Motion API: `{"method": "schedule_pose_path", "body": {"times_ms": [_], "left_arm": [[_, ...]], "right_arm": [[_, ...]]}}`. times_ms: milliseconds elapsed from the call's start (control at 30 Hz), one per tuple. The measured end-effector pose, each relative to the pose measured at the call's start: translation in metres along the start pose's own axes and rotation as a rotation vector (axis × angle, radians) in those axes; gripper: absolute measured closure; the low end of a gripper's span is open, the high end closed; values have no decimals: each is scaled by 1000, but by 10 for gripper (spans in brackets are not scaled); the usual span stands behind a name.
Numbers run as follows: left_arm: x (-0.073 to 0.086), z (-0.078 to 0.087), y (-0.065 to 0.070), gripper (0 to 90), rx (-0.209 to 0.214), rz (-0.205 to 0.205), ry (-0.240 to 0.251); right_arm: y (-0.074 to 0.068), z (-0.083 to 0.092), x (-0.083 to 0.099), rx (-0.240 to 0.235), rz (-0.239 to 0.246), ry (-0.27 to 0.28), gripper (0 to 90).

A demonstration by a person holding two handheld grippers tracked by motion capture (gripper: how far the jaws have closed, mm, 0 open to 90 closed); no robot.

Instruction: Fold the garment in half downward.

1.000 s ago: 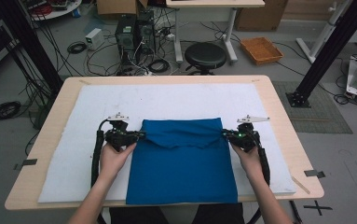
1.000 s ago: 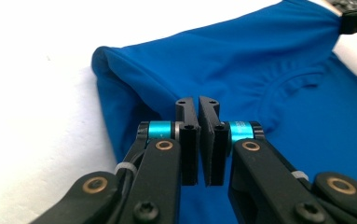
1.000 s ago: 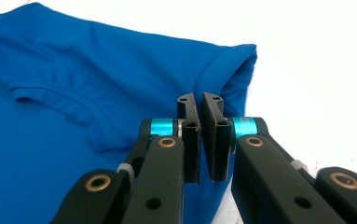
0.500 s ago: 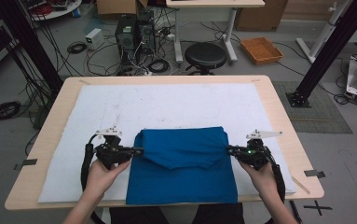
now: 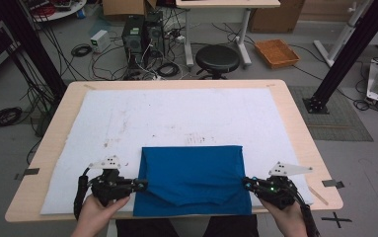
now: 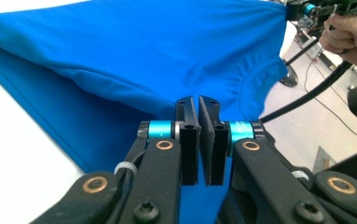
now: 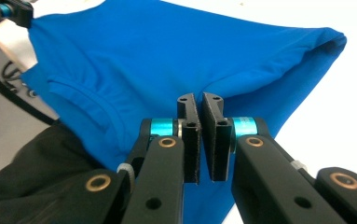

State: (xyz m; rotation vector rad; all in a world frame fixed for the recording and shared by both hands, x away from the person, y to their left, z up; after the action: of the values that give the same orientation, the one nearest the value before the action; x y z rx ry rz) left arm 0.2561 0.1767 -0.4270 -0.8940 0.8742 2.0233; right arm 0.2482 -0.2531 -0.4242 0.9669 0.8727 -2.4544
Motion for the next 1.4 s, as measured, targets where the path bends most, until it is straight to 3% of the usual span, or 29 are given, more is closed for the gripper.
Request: {"method": "schedule_pose_path", "body": {"times_ms": [233,433,467,533,567,667,867,933,967,1000,1033,1067,1167,1267,1400], "left_arm": [[15,4,9,866,12,19,-14],[24,1,13,851,-1,-3,-50],[24,0,13,781,-9,-3,-56],[26,-1,13,735,-39,-10,-68],[26,-1,13,624,-60,-11,-70],[22,1,8,594,-114,-35,-68],[-2,0,-21,512,-200,-60,-2],[-13,-4,-33,494,-248,-74,22],[-23,-8,-46,493,-296,-93,35],[-23,-8,-46,488,-296,-93,35],[-31,-15,-60,480,-334,-86,52],[-31,-15,-60,478,-334,-86,52],[-38,-28,-80,478,-434,-110,16],[-38,-38,-94,481,-436,-73,-4],[-31,-49,-106,531,-425,-37,-70]], "right_arm": [[-5,9,20,-8,-5,-21,865],[-3,9,31,12,9,-39,858],[-2,8,32,16,22,-42,834],[-2,8,33,23,23,-44,798],[0,8,32,42,35,-36,714],[3,8,28,62,41,-16,640],[19,2,0,172,56,54,566],[32,-9,-21,201,38,85,563],[37,-14,-28,202,27,92,563],[41,-20,-35,213,22,95,563],[47,-26,-41,227,14,98,563],[47,-26,-41,227,14,98,563],[62,-46,-57,252,-19,86,563],[76,-64,-66,268,-64,61,563],[89,-82,-66,289,-91,1,590]]}}
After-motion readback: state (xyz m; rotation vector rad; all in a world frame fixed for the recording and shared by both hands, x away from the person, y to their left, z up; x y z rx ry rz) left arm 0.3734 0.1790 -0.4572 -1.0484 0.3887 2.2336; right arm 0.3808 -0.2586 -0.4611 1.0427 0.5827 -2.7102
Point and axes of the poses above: each handheld gripper's, and its own axes: z roughly backward along the jaws, x roughly out of its underside, y roughly to its right, the point moved 3 cm from there along -z, roughly forward along the jaws, and after that the axes turned 12 degrees about -z, right-handed, at the moved point
